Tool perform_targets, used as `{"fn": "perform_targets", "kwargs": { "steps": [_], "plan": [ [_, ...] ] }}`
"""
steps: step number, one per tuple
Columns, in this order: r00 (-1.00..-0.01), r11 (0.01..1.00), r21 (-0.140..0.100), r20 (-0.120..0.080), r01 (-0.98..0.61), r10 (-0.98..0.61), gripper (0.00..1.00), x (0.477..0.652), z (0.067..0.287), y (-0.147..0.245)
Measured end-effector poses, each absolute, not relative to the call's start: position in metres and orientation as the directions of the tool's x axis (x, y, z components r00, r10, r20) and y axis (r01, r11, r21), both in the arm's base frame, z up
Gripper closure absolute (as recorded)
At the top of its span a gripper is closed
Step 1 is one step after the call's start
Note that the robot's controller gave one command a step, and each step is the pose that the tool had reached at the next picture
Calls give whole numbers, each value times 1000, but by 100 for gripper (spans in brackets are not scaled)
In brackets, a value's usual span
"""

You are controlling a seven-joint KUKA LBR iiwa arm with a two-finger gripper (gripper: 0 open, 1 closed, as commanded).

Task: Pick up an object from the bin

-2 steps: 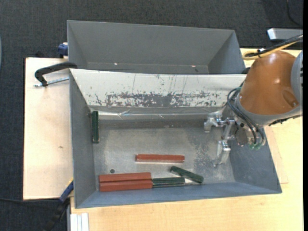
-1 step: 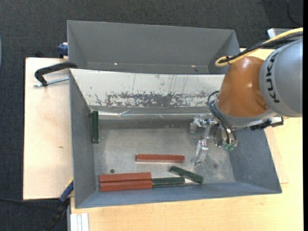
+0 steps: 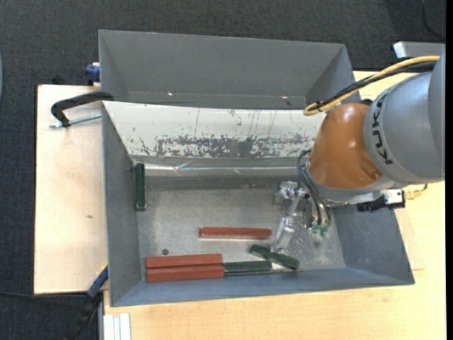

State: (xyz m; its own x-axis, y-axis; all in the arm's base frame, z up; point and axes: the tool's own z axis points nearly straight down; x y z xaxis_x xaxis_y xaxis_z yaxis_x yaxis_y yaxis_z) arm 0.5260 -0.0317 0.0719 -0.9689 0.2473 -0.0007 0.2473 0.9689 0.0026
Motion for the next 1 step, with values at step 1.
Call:
{"fn": "perform_targets", "kwargs": {
  "steps": [1],
  "plan": [
    [-978, 978, -2, -1, 208, 208, 0, 520, 74, 7]
  ]
}}
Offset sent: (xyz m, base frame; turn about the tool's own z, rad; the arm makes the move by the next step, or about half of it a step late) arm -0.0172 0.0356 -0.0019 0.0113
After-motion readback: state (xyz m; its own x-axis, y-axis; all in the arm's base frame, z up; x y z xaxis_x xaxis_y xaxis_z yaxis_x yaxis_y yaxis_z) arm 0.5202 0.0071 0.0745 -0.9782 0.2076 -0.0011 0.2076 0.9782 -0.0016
